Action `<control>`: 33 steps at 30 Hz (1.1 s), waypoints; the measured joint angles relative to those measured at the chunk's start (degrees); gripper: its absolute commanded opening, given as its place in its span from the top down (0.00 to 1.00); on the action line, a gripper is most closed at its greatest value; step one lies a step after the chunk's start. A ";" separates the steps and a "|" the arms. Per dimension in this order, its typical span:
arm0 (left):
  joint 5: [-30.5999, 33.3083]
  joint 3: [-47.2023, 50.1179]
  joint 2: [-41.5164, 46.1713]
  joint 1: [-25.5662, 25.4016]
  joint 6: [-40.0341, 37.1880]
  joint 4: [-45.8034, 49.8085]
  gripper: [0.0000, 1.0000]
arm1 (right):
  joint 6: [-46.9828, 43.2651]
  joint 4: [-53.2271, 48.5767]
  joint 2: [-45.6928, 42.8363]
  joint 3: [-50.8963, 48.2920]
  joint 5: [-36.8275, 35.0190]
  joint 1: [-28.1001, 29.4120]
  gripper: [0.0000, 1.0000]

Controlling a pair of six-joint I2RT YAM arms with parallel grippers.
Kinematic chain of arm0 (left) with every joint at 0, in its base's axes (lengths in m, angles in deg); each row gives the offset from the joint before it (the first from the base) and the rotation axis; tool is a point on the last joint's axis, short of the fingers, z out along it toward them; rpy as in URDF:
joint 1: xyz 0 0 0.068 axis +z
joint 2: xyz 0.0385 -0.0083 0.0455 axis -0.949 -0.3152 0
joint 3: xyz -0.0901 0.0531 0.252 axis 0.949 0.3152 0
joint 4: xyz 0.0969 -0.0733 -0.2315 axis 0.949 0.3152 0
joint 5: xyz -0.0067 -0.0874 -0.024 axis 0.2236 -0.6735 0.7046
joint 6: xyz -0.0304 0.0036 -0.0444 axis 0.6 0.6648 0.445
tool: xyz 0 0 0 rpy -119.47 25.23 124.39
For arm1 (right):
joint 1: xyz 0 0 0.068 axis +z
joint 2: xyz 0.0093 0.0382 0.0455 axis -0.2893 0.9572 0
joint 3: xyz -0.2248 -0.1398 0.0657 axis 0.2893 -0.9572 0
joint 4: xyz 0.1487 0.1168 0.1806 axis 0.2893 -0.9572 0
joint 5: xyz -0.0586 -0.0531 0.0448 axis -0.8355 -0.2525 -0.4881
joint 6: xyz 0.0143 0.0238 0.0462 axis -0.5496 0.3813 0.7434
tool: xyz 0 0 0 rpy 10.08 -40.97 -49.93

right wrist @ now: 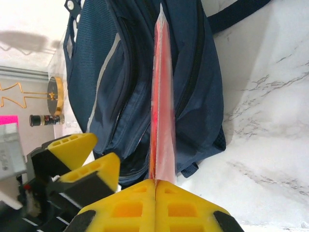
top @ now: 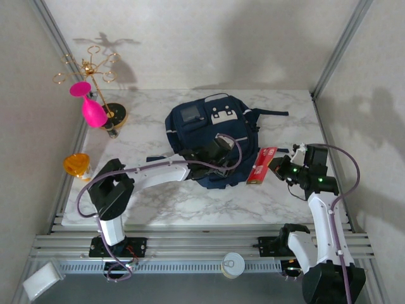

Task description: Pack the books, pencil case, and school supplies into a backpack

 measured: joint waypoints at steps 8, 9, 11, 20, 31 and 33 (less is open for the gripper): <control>13.14 -1.92 -3.76 -0.22 -11.13 -0.26 0.29 | -0.17 2.19 0.83 -1.14 2.25 -2.21 1.00; 14.51 -2.29 -3.98 -0.13 -12.15 -0.50 0.30 | -0.17 2.38 1.05 -1.29 2.54 -2.29 1.00; 16.68 -2.38 -4.02 -0.11 -14.12 -1.25 0.30 | -0.22 2.97 1.22 -1.70 2.82 -2.51 1.00; 20.50 -4.96 -6.05 2.21 -20.11 -2.62 0.57 | -0.55 3.98 1.70 -2.01 5.22 -2.89 1.00; 16.65 -14.19 -6.08 4.15 -18.27 2.80 1.00 | 4.66 14.49 4.63 -3.06 13.25 0.90 1.00; 15.39 -16.76 -6.08 4.37 -16.52 4.74 1.00 | 8.46 19.28 5.57 -4.57 14.67 1.86 1.00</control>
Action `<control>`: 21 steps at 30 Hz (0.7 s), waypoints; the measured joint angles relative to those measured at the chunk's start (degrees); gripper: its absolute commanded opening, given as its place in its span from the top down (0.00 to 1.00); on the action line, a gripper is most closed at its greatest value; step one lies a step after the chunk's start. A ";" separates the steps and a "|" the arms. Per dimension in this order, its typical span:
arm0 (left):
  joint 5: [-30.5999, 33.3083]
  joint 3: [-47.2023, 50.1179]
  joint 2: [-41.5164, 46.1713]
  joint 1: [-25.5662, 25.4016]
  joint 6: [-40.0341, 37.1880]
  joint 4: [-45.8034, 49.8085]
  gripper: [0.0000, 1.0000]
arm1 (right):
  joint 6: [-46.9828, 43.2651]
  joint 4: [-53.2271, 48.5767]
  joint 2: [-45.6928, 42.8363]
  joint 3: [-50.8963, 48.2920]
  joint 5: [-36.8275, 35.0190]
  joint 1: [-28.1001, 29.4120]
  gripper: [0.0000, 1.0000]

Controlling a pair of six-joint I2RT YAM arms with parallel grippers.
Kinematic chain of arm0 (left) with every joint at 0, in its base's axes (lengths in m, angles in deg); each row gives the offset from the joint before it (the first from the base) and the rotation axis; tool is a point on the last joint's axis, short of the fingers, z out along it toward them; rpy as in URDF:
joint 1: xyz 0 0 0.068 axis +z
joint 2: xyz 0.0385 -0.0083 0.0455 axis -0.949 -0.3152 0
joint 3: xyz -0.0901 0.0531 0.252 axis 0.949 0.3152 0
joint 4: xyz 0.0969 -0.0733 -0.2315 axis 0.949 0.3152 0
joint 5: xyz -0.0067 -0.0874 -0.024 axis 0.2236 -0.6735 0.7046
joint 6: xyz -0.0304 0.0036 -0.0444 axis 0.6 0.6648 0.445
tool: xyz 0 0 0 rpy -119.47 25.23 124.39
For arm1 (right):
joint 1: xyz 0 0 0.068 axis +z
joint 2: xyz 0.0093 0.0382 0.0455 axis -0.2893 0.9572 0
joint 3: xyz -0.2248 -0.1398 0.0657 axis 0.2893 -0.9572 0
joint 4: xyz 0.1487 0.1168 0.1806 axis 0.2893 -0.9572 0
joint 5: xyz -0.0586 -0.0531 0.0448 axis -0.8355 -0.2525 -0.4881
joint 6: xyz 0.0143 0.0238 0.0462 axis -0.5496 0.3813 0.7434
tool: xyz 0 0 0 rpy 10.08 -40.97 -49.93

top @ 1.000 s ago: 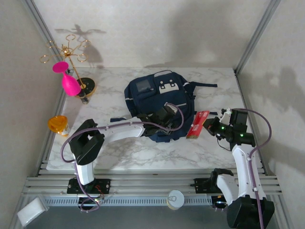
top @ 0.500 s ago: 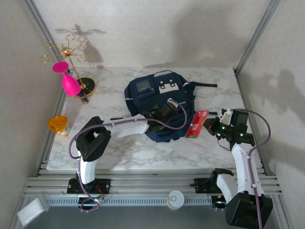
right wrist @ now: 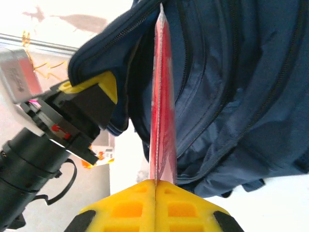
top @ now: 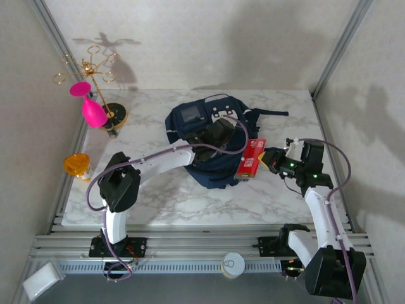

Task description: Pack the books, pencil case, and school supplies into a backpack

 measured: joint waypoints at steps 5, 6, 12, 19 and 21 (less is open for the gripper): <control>-1.05 -6.64 -1.31 -0.39 6.43 6.05 1.00 | 7.17 10.14 4.74 -0.52 -2.10 3.56 1.00; -1.27 -7.87 -1.81 -0.59 7.98 7.06 1.00 | 8.96 12.81 6.01 -0.68 -2.54 4.09 1.00; -4.11 -11.89 -3.19 -2.10 17.88 10.91 1.00 | 17.68 28.37 16.46 -1.31 -9.40 8.48 1.00; -5.11 -13.25 -4.15 -2.51 28.04 10.27 1.00 | 24.41 44.46 25.14 -1.11 -21.22 15.45 1.00; -5.05 -15.06 -5.31 -2.34 30.03 10.91 1.00 | 25.73 47.98 28.35 -0.52 -24.37 17.84 0.99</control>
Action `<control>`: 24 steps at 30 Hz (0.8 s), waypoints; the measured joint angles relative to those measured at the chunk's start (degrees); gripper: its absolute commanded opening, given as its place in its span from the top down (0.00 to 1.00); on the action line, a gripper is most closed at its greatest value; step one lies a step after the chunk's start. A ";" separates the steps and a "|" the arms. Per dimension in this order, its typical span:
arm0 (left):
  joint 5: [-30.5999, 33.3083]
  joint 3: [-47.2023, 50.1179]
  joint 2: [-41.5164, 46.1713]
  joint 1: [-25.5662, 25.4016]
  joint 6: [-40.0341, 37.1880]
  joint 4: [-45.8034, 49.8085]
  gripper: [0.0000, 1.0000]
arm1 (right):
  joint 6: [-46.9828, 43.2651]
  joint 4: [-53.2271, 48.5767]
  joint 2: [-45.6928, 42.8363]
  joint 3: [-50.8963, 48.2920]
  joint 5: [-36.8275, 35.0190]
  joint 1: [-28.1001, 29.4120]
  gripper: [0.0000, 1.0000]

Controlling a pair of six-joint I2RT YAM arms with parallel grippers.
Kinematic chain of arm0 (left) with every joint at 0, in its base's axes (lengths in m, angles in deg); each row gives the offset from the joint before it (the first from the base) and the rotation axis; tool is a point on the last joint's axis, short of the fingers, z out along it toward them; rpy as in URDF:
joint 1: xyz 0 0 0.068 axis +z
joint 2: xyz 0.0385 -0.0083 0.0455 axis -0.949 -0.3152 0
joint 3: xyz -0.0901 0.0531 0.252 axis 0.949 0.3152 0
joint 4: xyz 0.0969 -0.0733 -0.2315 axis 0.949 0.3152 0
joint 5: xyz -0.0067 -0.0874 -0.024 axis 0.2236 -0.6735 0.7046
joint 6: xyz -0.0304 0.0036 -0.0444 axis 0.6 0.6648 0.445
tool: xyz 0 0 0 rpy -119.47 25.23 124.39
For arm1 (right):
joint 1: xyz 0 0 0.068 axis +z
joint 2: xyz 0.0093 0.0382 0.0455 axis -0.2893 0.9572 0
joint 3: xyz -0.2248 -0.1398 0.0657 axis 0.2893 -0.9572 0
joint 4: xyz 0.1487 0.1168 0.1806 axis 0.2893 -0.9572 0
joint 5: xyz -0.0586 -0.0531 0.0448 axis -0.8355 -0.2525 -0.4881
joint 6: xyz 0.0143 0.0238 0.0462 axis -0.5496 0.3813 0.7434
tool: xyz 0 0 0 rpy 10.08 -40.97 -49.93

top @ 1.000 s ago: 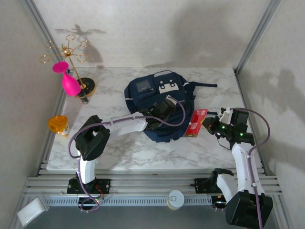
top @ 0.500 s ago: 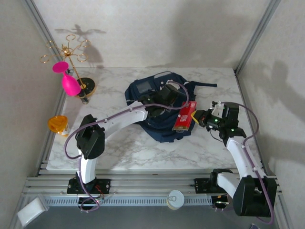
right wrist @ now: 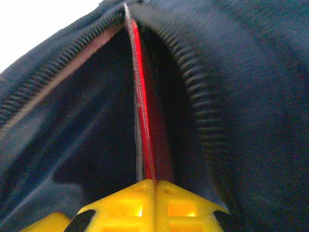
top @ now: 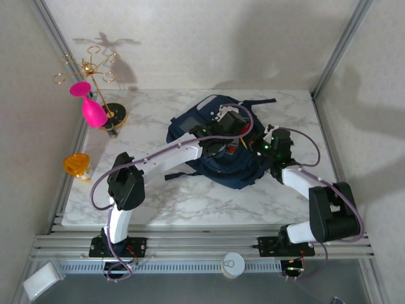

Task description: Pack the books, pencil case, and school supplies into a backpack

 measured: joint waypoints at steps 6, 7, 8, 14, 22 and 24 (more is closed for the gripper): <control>0.00 -1.38 -1.20 1.31 3.50 0.00 1.00 | 0.85 3.63 5.22 1.68 -4.22 2.56 0.83; 0.00 -1.42 -1.22 1.62 3.89 0.00 1.00 | 0.48 3.15 5.38 2.29 -4.48 2.75 0.79; -0.02 -1.42 -1.22 1.84 4.15 -0.02 1.00 | 0.11 2.58 5.31 2.64 -4.72 2.84 0.75; -0.26 -1.42 -1.22 2.47 5.35 -0.50 1.00 | -4.11 -5.66 -1.01 2.86 -8.24 3.23 0.56; -0.33 -1.42 -1.22 2.73 5.70 -0.87 1.00 | -8.90 -18.58 -3.72 7.52 -12.92 3.28 0.70; -0.57 -1.40 -1.22 2.73 5.75 -0.92 1.00 | -9.27 -19.58 -1.11 8.72 -12.85 3.50 0.76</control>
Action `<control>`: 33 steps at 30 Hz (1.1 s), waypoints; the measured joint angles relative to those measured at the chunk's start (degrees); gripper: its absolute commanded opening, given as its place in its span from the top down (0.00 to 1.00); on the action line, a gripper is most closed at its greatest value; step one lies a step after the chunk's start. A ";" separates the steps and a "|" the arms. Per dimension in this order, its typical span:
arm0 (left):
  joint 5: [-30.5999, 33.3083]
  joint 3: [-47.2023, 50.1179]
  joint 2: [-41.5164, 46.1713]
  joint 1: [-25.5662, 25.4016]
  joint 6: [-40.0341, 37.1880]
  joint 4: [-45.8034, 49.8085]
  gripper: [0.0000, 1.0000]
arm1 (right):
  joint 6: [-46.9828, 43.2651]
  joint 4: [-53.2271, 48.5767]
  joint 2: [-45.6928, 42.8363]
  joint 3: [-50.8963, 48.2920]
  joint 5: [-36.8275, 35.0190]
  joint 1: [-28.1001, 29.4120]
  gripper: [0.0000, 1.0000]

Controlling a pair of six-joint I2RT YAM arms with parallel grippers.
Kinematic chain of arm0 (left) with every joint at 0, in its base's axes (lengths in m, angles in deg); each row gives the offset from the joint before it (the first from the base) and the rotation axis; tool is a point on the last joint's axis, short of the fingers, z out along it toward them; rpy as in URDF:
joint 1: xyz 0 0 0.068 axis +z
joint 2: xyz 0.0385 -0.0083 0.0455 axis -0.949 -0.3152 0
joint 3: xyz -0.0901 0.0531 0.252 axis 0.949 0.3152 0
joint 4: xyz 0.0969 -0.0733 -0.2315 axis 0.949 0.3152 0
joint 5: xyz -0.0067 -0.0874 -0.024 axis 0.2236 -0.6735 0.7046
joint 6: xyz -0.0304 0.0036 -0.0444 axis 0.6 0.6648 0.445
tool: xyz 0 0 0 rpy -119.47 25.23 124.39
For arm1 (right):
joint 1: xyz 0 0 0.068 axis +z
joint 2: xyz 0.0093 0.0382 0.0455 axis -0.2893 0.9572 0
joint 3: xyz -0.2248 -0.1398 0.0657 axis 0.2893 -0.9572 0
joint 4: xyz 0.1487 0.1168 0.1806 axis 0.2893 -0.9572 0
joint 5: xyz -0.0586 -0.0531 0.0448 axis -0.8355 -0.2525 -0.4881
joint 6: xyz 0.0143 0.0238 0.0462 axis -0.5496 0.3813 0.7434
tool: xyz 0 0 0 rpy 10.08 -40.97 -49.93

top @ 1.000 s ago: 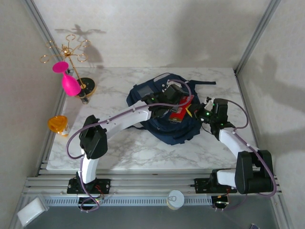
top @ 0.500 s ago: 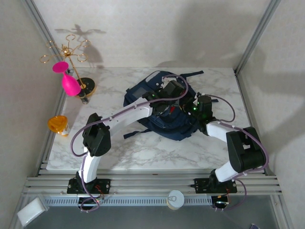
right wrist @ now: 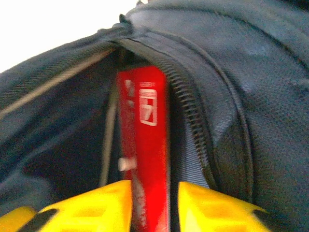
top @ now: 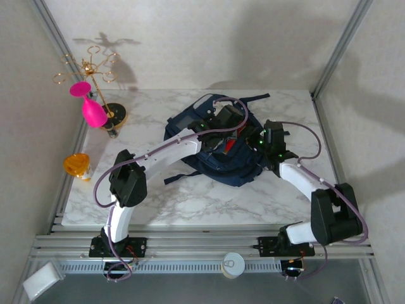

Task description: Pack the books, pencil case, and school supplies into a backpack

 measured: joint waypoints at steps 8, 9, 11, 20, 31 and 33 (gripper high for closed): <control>-0.85 0.55 0.00 0.00 0.28 -0.52 1.00 | -0.39 -1.75 8.04 4.94 1.01 4.72 0.95; -0.85 0.55 0.00 0.02 0.44 -0.72 1.00 | -0.37 -1.88 8.24 5.16 1.01 5.16 0.95; -0.92 0.55 0.00 0.11 0.63 -0.81 1.00 | -0.39 -2.03 8.33 5.22 1.03 5.35 0.93; -1.88 1.95 0.00 0.26 1.18 -3.10 0.73 | -3.67 -7.39 2.08 4.39 0.92 4.15 0.64; -17.09 27.96 13.66 1.79 4.31 -19.19 0.29 | -11.87 -22.86 -17.68 -1.36 -4.42 -2.56 0.50; -17.90 33.86 18.93 3.15 4.79 -21.11 0.25 | -13.00 -24.72 -18.34 -1.55 -4.96 -1.86 0.48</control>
